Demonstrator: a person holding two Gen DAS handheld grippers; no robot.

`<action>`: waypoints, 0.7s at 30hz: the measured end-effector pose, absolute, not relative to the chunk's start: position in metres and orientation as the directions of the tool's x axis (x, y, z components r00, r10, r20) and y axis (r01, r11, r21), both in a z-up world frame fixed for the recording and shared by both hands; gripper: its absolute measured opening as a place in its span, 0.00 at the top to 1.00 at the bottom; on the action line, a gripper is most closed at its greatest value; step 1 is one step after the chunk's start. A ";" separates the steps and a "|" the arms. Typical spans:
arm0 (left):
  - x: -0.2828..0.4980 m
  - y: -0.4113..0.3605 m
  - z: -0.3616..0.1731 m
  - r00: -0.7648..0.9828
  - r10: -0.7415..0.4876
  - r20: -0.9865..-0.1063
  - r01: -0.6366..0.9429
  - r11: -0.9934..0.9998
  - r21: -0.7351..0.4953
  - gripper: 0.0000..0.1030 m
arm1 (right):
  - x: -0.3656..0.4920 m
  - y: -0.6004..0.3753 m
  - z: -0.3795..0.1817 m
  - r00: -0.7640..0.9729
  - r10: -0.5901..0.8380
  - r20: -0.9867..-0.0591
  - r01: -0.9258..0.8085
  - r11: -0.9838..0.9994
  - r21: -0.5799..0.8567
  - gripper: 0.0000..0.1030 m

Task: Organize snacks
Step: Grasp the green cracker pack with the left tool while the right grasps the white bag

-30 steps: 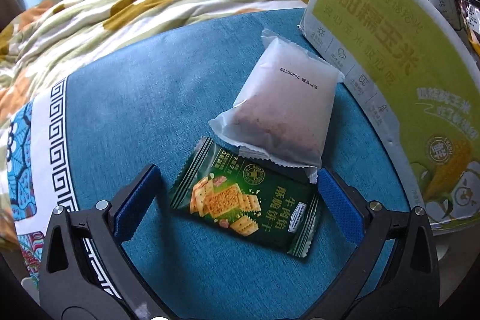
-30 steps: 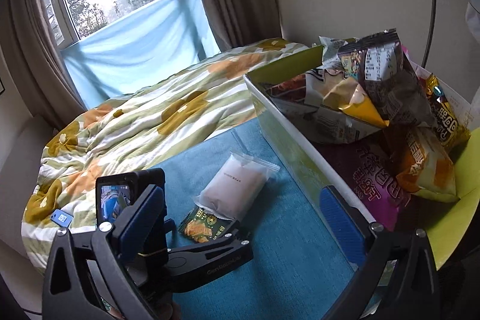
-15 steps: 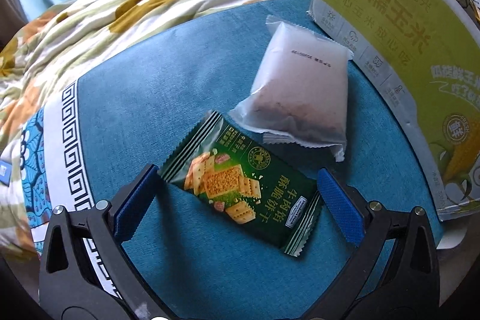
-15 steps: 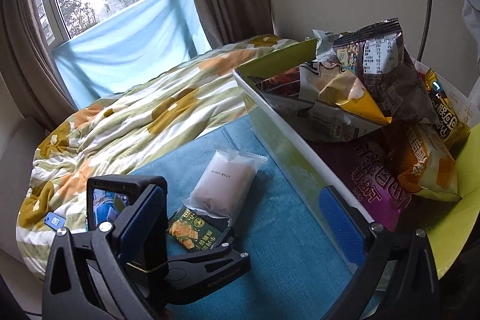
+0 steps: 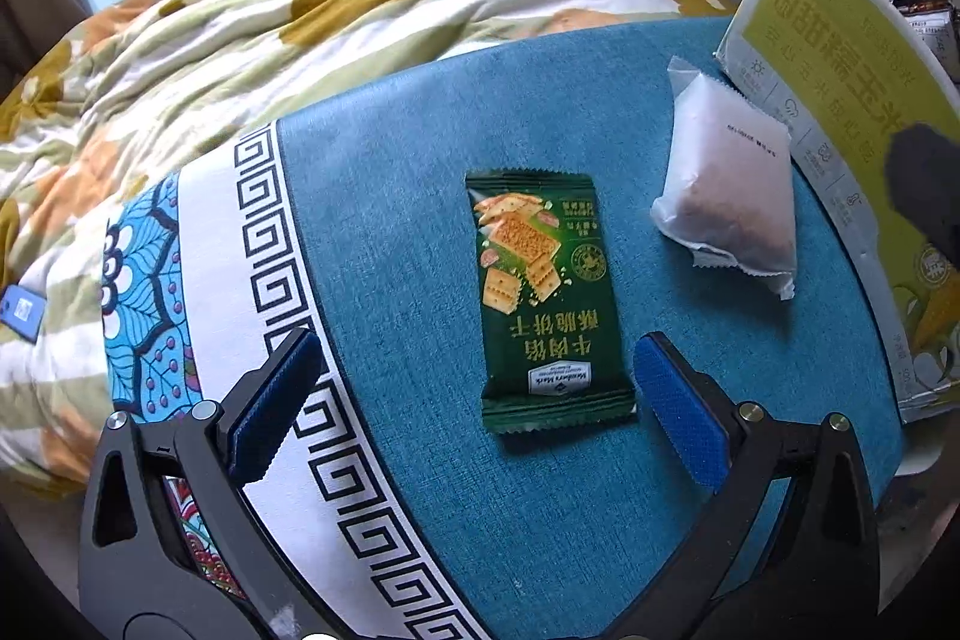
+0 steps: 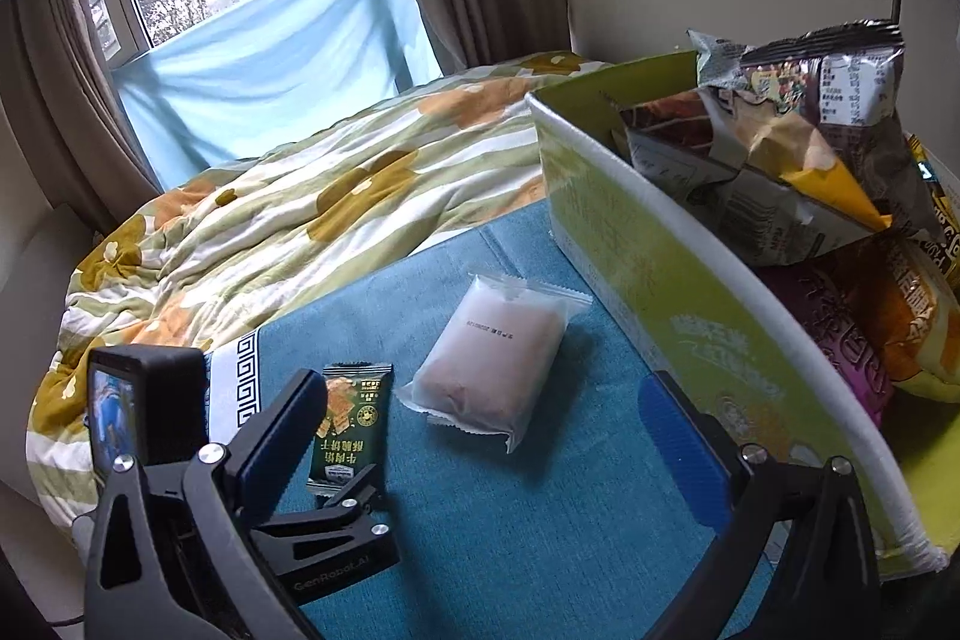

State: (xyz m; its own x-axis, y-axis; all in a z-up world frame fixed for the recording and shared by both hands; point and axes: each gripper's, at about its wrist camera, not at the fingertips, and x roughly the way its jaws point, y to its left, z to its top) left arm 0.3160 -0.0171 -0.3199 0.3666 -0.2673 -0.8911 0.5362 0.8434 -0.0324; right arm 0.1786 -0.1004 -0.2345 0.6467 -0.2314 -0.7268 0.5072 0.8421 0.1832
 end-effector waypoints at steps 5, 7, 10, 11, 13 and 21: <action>0.316 -0.032 -0.317 0.356 -0.296 -0.887 0.594 0.804 -0.030 0.05 | 0.207 -0.117 -0.256 0.590 -0.223 -0.776 0.572 0.793 0.207 0.01; 0.316 -0.036 -0.317 0.350 -0.301 -0.887 0.609 0.793 -0.029 0.11 | 0.217 -0.122 -0.264 0.564 -0.225 -0.795 0.596 0.777 0.202 0.01; 0.319 -0.044 -0.322 0.329 -0.307 -0.893 0.628 0.777 -0.036 0.24 | 0.229 -0.127 -0.273 0.535 -0.234 -0.812 0.618 0.763 0.188 0.01; 0.320 -0.045 -0.324 0.325 -0.303 -0.896 0.633 0.773 -0.032 0.27 | 0.232 -0.128 -0.274 0.529 -0.237 -0.815 0.624 0.760 0.183 0.01; 0.319 -0.050 -0.325 0.335 -0.291 -0.896 0.644 0.765 -0.007 0.27 | 0.237 -0.130 -0.278 0.514 -0.247 -0.821 0.632 0.756 0.169 0.02; 0.323 -0.048 -0.322 0.323 -0.288 -0.901 0.659 0.752 -0.004 0.52 | 0.249 -0.132 -0.291 0.469 -0.238 -0.850 0.629 0.766 0.132 0.06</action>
